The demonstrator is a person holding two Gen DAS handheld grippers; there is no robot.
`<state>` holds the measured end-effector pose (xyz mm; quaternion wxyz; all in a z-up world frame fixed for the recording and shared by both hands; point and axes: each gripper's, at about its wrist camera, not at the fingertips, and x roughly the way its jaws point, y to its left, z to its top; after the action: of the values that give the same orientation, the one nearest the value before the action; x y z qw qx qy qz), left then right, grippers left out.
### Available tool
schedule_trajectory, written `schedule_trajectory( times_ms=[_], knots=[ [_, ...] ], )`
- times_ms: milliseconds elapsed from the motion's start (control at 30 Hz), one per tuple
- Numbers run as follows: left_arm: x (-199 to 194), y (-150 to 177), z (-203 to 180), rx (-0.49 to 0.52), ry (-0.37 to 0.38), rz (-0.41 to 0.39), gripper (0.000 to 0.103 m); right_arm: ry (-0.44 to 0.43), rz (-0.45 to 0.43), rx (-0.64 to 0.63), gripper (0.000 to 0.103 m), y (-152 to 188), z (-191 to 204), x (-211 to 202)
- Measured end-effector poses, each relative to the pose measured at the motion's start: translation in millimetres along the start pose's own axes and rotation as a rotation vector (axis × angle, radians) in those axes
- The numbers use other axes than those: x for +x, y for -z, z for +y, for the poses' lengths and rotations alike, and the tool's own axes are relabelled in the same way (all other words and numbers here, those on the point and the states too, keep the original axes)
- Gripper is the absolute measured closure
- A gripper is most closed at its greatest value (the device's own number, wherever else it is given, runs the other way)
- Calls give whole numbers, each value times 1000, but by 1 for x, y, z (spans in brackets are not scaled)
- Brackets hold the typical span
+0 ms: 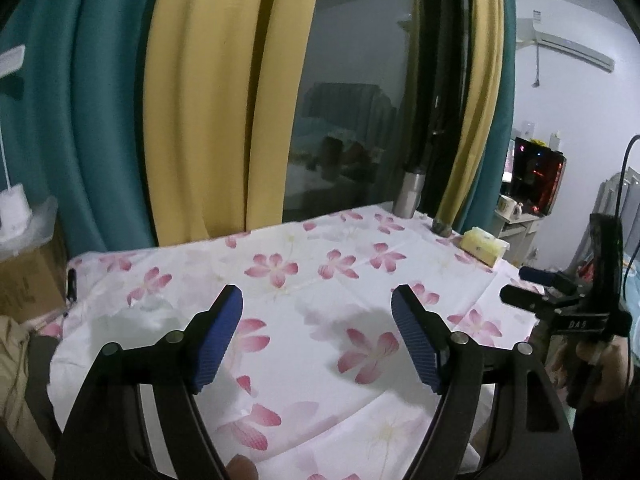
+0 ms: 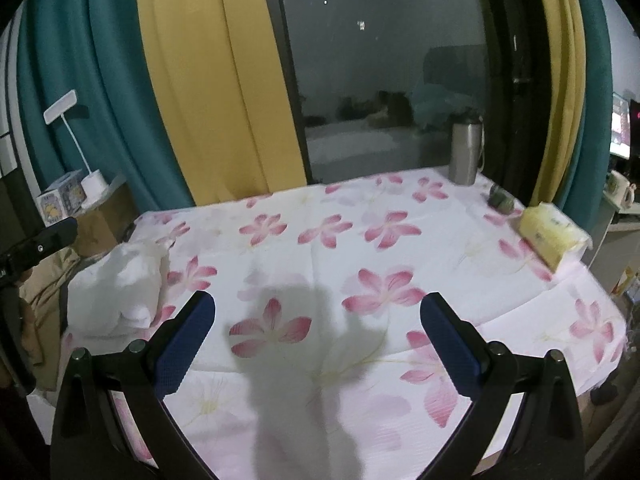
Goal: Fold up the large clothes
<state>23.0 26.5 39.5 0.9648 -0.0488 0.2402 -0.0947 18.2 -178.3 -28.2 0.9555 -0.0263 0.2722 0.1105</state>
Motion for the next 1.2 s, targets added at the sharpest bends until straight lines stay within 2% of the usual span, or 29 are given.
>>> schedule_trajectory(
  times_ms=[167, 567, 700, 900, 1100, 1200],
  knots=[
    [-11, -8, -5, 18, -8, -48, 23, 17, -49, -16, 2, -12, 1, -18],
    [-53, -29, -6, 45, -100, -202, 23, 31, -159, -86, 2, -39, 13, -58],
    [-75, -32, -3, 33, -135, -265, 23, 41, -223, -106, 2, -51, 17, -79],
    [-106, -42, 12, -14, -190, -324, 23, 4, -339, -99, 2, -61, 26, -110],
    [-125, -47, 27, -76, -238, -343, 23, -7, -394, -117, 2, -66, 37, -123],
    [-125, -45, 39, -127, -214, -315, 23, -18, -424, -127, 2, -66, 43, -128]
  ],
)
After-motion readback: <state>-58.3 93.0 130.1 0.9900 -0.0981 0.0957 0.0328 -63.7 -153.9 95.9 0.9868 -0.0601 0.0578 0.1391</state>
